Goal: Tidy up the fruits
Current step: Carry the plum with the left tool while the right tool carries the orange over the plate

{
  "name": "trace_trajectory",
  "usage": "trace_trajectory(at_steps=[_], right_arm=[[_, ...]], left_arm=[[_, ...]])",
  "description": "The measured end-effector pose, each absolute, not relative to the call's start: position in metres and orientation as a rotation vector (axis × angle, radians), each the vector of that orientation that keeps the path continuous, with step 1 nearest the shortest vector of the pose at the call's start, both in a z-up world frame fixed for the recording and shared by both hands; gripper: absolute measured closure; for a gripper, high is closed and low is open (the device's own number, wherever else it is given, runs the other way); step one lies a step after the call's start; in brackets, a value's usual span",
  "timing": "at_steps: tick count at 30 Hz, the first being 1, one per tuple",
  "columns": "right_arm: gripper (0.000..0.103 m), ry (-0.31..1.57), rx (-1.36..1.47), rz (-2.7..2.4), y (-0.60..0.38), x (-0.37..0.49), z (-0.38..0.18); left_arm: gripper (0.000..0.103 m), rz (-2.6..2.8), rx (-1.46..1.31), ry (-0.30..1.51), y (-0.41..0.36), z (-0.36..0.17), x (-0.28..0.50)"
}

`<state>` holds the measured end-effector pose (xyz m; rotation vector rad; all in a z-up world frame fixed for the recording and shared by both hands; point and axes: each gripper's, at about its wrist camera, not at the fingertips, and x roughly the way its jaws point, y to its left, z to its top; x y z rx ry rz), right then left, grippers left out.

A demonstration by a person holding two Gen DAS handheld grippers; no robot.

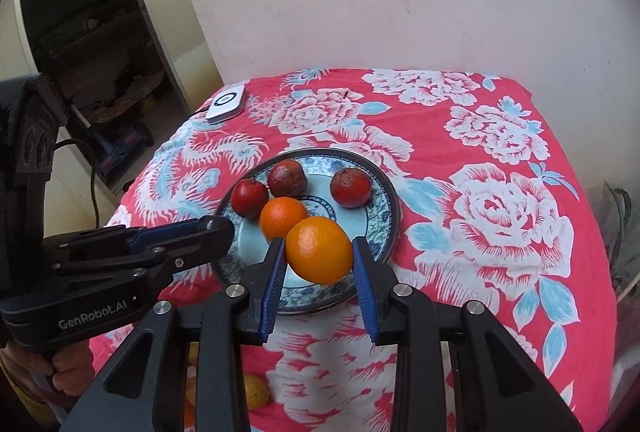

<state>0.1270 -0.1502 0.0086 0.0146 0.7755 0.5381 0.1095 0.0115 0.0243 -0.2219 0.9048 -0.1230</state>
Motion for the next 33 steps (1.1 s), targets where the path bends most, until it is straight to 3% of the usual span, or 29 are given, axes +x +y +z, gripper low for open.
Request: trace_trajectory(at_steps=[33], right_arm=[[0.069, 0.823, 0.017, 0.462, -0.143, 0.161, -0.006]], left_arm=[[0.075, -0.082, -0.238, 0.869, 0.011, 0.009, 0.121]])
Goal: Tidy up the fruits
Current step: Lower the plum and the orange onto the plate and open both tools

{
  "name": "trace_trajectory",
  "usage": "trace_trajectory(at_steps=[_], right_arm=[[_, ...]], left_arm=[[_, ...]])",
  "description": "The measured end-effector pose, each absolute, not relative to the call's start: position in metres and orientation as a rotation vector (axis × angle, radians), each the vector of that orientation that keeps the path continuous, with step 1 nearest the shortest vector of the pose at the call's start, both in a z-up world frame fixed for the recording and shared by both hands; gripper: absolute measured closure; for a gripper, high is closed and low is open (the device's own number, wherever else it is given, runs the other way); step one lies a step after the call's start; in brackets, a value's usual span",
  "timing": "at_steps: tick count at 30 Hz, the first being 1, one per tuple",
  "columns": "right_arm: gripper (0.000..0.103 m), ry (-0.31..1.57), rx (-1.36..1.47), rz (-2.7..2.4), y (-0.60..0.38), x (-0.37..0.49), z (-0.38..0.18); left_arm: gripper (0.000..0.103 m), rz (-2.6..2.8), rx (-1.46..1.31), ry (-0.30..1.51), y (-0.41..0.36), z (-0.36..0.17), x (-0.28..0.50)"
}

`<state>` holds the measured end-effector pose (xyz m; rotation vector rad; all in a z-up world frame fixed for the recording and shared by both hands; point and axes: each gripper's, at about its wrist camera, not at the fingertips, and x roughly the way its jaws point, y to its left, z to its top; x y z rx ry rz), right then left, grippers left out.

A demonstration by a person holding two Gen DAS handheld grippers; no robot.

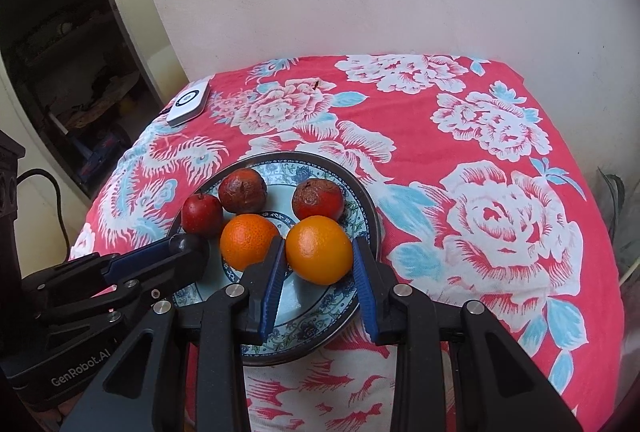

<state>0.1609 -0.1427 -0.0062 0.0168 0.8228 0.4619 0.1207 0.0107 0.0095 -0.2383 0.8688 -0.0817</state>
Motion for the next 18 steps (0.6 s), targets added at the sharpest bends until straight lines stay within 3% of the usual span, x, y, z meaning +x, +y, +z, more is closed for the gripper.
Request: trace_trajectory(at_steps=[18], right_arm=[[0.067, 0.820, 0.018, 0.450, -0.1409, 0.1596, -0.0053]], left_arm=[[0.073, -0.087, -0.227, 0.869, 0.0093, 0.0064, 0.1223]])
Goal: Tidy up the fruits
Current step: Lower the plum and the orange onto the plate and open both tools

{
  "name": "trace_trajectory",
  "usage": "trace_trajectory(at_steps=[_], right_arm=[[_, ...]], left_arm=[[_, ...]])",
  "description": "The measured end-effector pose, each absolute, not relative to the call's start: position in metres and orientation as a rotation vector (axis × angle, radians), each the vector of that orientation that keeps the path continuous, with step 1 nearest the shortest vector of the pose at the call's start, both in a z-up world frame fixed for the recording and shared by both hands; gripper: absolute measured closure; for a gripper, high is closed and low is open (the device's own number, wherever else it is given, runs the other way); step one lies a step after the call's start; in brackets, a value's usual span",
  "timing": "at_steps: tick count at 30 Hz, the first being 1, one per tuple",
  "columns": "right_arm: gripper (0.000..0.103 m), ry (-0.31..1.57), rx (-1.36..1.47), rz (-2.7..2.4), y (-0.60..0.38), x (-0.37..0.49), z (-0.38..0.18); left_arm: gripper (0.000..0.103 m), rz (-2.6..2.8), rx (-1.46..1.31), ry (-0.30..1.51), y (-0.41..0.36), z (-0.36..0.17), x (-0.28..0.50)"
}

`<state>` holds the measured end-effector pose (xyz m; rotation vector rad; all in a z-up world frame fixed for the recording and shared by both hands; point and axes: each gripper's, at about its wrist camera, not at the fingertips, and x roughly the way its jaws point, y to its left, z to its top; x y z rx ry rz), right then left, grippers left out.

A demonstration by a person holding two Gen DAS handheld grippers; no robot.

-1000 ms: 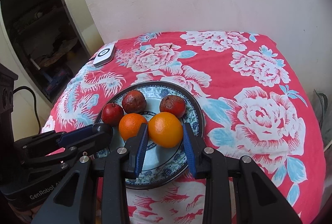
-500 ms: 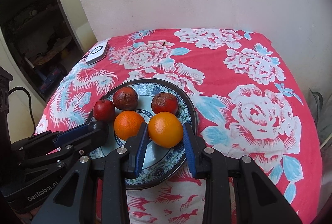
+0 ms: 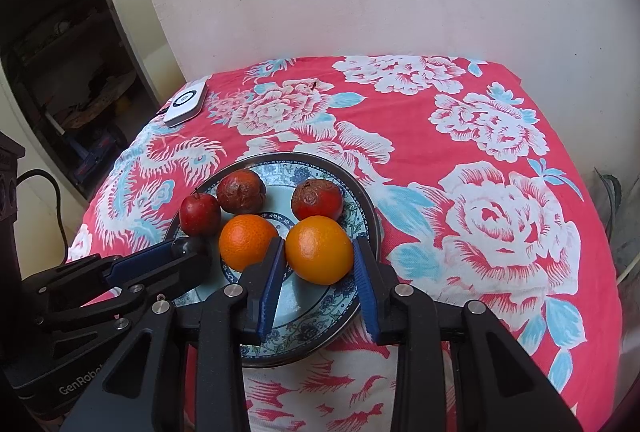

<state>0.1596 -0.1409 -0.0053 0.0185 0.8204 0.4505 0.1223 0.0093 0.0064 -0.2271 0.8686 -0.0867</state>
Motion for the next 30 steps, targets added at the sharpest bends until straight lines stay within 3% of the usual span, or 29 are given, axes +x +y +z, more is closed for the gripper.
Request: trace_trajectory(at_steps=[6, 30], right_arm=[[0.057, 0.805, 0.018, 0.461, -0.141, 0.156, -0.002], [0.056, 0.766, 0.031, 0.490, -0.149, 0.119, 0.010]], left_arm=[[0.066, -0.084, -0.223, 0.857, 0.010, 0.010, 0.120], [0.066, -0.089, -0.208, 0.874, 0.010, 0.023, 0.093]])
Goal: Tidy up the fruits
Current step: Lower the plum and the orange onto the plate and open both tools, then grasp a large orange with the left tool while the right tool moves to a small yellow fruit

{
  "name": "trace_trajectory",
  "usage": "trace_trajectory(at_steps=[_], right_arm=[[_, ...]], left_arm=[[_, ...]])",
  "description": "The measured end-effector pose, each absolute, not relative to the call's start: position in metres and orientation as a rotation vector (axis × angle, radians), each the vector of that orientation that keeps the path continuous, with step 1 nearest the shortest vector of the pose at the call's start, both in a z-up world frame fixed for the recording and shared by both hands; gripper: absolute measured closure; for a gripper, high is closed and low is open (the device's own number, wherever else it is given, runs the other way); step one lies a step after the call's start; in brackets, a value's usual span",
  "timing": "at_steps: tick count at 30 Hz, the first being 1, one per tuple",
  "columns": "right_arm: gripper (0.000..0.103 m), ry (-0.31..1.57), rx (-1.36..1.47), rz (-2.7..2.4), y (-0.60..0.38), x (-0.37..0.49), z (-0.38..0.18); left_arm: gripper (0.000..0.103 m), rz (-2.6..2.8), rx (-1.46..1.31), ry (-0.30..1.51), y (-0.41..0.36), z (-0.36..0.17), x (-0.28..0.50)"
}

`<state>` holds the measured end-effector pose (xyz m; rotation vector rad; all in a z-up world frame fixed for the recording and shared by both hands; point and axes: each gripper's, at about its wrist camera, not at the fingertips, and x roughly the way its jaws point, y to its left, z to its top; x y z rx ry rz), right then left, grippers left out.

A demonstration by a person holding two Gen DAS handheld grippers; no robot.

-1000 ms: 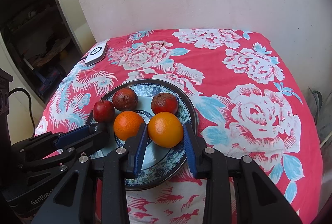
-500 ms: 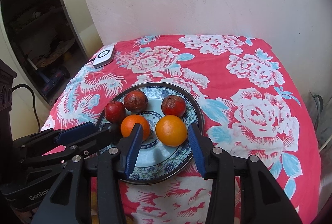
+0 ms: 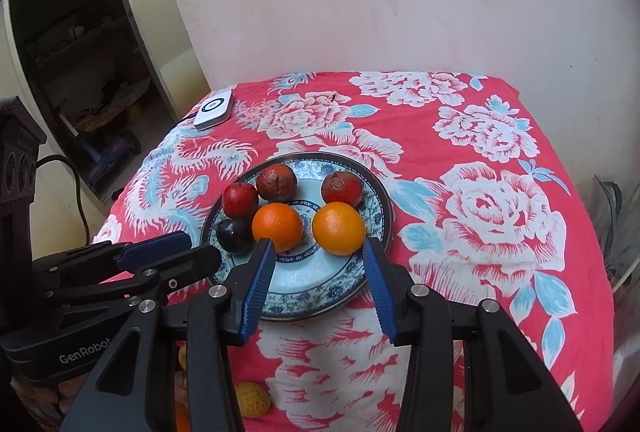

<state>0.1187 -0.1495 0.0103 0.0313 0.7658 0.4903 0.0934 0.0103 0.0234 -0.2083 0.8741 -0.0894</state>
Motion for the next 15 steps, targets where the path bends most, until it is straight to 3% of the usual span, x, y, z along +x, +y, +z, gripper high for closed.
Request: trace_trajectory(at_steps=[15], right_arm=[[0.056, 0.771, 0.012, 0.506, -0.156, 0.095, 0.013]], left_arm=[[0.066, -0.079, -0.220, 0.898, 0.018, 0.026, 0.076]])
